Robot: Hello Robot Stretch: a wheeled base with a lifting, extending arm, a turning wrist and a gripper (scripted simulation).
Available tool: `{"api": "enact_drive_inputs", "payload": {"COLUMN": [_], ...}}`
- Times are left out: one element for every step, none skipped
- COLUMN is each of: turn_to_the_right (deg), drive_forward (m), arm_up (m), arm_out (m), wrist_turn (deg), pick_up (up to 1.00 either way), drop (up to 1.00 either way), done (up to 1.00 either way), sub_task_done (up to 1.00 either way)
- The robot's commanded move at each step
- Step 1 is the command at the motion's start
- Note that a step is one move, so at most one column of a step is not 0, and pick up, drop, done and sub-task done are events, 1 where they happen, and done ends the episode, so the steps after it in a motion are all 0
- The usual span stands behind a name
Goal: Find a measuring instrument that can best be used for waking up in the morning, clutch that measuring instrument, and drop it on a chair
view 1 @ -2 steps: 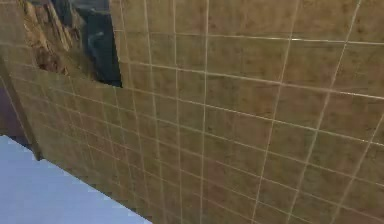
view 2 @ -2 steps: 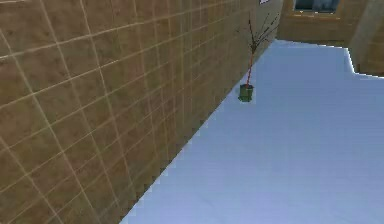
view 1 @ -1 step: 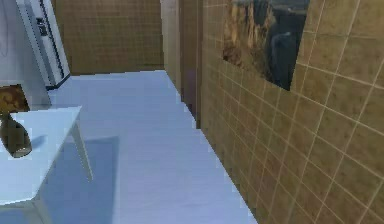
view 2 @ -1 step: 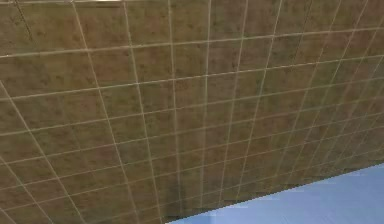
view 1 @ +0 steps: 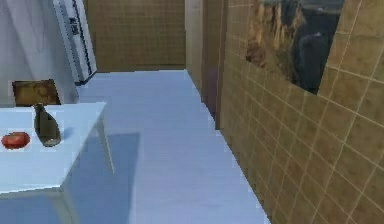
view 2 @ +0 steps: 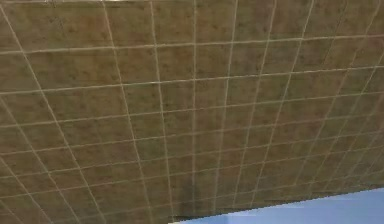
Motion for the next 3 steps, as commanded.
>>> {"api": "enact_drive_inputs", "payload": {"turn_to_the_right": [0.0,0.0,-6.0], "drive_forward": [1.0,1.0,0.0], "arm_up": [0.0,0.0,0.0], "arm_out": [0.0,0.0,0.0], "wrist_turn": [0.0,0.0,0.0], "pick_up": [0.0,0.0,0.0], "drop": [0.0,0.0,0.0], "done": [0.0,0.0,0.0], "sub_task_done": [0.0,0.0,0.0]}}
